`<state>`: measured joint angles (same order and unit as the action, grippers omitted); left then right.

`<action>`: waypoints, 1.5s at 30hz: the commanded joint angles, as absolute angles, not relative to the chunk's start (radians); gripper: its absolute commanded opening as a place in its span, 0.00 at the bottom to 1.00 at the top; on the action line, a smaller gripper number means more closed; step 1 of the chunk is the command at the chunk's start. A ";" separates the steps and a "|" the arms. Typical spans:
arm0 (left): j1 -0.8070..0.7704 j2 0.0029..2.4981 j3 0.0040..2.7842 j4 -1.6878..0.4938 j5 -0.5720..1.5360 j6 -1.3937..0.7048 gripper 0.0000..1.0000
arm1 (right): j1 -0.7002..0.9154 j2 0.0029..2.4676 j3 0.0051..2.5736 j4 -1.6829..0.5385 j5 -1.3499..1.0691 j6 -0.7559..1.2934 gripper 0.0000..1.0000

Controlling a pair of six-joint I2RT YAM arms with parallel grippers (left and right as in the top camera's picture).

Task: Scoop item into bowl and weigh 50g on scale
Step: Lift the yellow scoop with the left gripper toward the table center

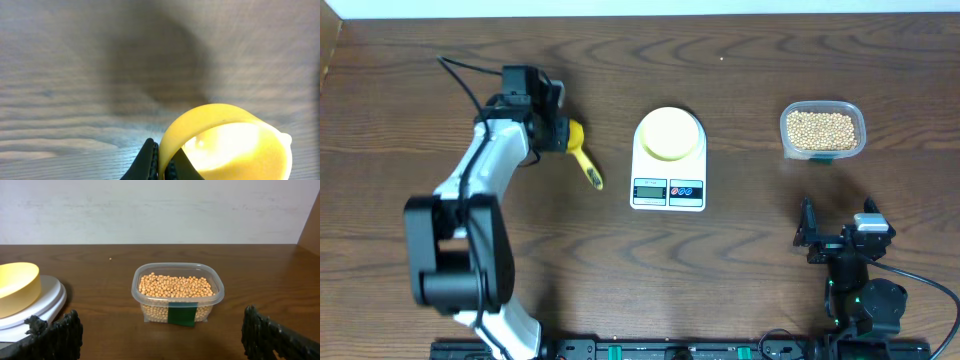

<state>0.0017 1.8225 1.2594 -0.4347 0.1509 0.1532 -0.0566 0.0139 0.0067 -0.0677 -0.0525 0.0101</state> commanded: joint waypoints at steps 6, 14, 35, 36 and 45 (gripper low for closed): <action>0.000 1.579 1.296 -0.254 0.146 -0.276 0.08 | -0.051 0.012 0.006 -0.072 -0.052 -0.001 0.99; 0.001 1.549 1.296 0.021 0.145 -0.651 0.08 | -0.051 0.012 0.006 -0.072 -0.052 -0.001 0.99; 0.001 1.549 1.296 0.250 0.137 -0.693 0.08 | -0.051 0.012 0.006 -0.072 -0.052 -0.001 0.99; 0.001 1.549 1.296 0.251 0.137 -0.693 0.08 | -0.051 0.012 0.006 -0.072 -0.052 -0.001 0.99; 0.001 1.549 1.296 0.250 0.138 -0.693 0.08 | -0.051 0.012 0.006 -0.072 -0.052 -0.001 0.99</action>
